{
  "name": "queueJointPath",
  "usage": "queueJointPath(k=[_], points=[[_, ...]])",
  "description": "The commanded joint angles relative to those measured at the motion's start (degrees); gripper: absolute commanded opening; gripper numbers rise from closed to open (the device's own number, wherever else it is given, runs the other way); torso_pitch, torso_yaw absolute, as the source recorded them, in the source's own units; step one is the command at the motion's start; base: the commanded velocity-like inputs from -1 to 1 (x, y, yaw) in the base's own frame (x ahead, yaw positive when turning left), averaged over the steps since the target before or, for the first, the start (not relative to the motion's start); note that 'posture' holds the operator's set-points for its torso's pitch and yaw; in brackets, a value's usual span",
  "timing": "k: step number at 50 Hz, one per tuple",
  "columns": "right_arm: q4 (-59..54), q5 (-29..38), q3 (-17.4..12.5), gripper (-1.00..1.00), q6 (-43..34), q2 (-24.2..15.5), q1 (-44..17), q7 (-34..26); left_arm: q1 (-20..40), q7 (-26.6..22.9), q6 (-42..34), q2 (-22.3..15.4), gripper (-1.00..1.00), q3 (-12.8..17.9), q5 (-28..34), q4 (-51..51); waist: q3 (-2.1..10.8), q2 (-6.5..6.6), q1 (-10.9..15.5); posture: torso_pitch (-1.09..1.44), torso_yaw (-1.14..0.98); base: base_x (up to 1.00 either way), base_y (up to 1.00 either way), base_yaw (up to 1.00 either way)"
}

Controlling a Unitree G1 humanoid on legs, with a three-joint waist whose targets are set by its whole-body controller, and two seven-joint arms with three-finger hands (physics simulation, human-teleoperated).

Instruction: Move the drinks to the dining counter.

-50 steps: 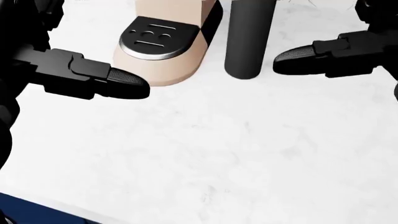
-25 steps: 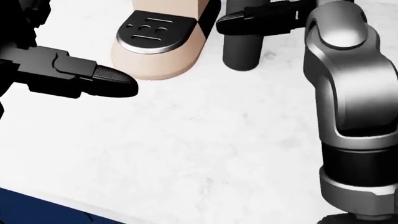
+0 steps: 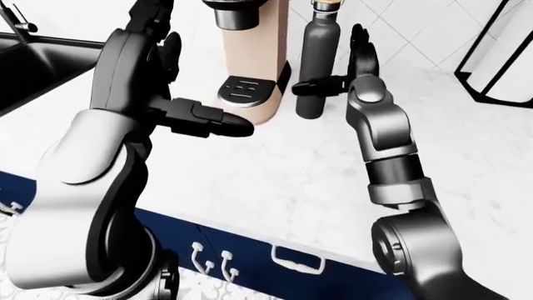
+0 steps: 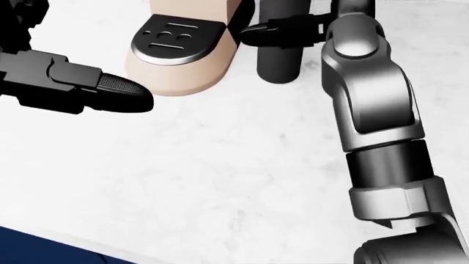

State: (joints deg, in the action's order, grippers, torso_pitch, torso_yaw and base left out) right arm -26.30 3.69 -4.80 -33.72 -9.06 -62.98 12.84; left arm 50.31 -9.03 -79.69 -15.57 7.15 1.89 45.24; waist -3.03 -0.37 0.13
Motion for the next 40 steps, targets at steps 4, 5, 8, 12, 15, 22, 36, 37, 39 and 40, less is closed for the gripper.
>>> queueJointPath(k=[4,5,8,12,15,22,36,37,39,40], points=[[-3.23,-0.52,-0.11,1.0,5.89,-0.62,-4.02,0.69,2.0,0.49,1.12,-0.82,1.0,0.6,-0.32,0.98,1.78,0.08,-0.03,0.0,0.0,0.0,0.0,0.0],[-4.6,-0.79,-0.31,1.0,6.44,-0.7,-4.49,0.84,1.99,0.57,1.17,-0.85,1.0,0.63,-0.41,0.9,1.78,0.08,-0.05,0.0,0.0,0.0,0.0,0.0],[-7.84,-1.17,-0.1,1.0,8.66,-0.56,-4.74,1.1,1.5,0.72,1.81,-0.93,1.0,0.71,-0.67,0.61,1.81,0.08,-0.05,0.0,0.0,0.0,0.0,0.0],[-10.5,-1.16,0.18,1.0,10.64,-0.32,-4.84,1.24,1.38,0.9,1.88,-1.06,1.0,0.83,-0.95,0.61,1.91,0.1,-0.07,0.0,0.0,0.0,0.0,0.0],[-12.85,-0.9,0.44,1.0,11.98,-0.17,-5.64,1.26,0.98,0.89,2.79,-1.4,1.0,1.13,-1.11,-0.1,1.94,0.12,-0.08,0.0,0.0,0.0,0.0,0.0],[-15.88,-0.43,0.7,1.0,13.0,0.38,-7.8,1.23,1.35,0.98,2.07,-1.88,1.0,1.64,-1.67,0.33,1.87,0.27,-0.1,0.0,0.0,0.0,0.0,0.0],[-21.65,-0.64,0.23,0.89,16.13,0.21,-9.06,2.1,1.92,1.46,0.42,-2.63,1.0,2.38,-3.2,1.74,2.04,0.29,-0.03,0.0,0.0,0.0,0.0,0.0],[-21.82,-0.67,0.24,0.84,16.29,0.24,-9.04,2.12,2.08,1.56,0.47,-2.57,1.0,2.29,-3.26,1.63,2.02,0.27,-0.01,0.0,0.0,0.0,0.0,0.0],[-21.8,-0.76,0.23,0.71,16.26,0.21,-9.0,2.09,2.12,1.73,0.46,-2.48,1.0,2.1,-3.37,1.65,1.96,0.25,0.01,0.0,0.0,0.0,0.0,0.0],[-21.79,-0.81,0.2,0.6,16.36,0.22,-8.92,2.16,2.14,1.77,0.31,-2.51,1.0,2.03,-3.41,1.78,1.96,0.25,0.01,0.0,0.0,0.0,0.0,0.0]])
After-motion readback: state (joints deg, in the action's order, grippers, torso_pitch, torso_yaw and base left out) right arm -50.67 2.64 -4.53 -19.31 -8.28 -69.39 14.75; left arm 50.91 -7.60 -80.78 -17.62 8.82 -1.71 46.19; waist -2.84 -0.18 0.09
